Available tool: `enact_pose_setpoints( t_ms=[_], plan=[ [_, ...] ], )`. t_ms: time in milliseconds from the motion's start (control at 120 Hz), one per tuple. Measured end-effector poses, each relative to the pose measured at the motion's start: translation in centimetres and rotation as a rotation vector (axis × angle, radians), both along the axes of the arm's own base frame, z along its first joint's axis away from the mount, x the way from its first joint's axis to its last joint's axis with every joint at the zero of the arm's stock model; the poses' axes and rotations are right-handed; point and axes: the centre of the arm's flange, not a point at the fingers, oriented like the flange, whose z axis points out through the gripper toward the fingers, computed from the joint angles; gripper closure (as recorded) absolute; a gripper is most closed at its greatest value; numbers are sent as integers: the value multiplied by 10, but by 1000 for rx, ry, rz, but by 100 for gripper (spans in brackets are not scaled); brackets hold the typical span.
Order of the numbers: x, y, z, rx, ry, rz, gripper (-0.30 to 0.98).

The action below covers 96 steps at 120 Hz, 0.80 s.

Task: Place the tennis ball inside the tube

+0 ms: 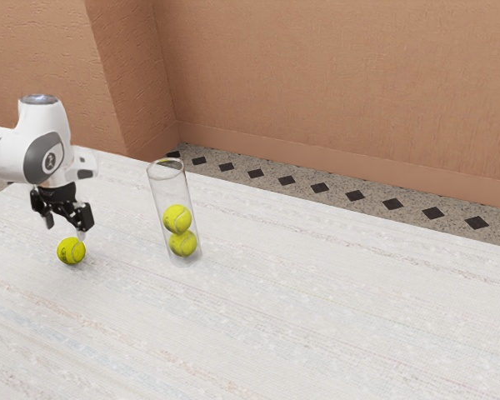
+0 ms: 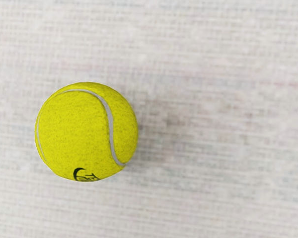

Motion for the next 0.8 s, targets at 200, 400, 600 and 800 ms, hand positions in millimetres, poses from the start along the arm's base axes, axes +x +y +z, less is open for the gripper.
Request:
enact_pose_setpoints(
  t_ms=[200, 400, 600, 800],
  plan=[
    [-14, 12, -17, 10, -43, 12, 0],
    [-13, 36, -21, 12, -78, 28, 0],
    [7, 39, -9, 48, -109, -27, 0],
    [13, 40, -39, 41, -72, -45, 0]
  ],
)
